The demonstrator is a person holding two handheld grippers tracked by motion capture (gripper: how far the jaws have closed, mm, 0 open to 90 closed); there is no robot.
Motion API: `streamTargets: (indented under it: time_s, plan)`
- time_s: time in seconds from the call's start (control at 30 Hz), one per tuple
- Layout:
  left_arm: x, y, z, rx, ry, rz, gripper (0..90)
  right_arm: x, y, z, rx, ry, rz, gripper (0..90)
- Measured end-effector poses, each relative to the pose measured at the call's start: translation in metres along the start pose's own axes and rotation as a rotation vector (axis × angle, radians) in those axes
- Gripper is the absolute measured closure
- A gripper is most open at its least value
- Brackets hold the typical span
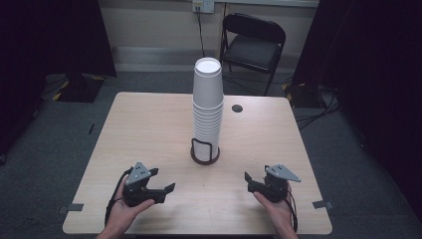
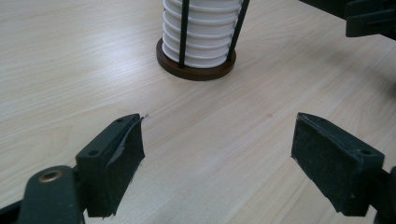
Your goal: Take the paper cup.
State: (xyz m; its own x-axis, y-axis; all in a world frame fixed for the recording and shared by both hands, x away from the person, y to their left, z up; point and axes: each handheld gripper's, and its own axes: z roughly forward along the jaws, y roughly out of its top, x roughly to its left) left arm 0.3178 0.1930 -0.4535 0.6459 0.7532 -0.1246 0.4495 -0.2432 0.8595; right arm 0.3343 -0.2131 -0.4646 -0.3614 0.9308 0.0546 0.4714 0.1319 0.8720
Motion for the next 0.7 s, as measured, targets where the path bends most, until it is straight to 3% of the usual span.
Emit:
streamTargets:
  time_s: [0.27,0.6,0.7]
  plan:
    - [0.000,0.001,0.001,0.004,-0.002,-0.006,16.2,-0.001,0.003,-0.005,-0.008,0.002,-0.009,18.5]
    - [-0.002,0.000,0.002,0.004,-0.011,0.013,16.3,0.005,0.015,-0.013,-0.042,0.045,-0.026,17.6]
    - [-0.004,0.000,-0.002,-0.027,-0.021,0.016,18.4,0.007,0.021,-0.018,-0.061,0.057,-0.021,17.6]
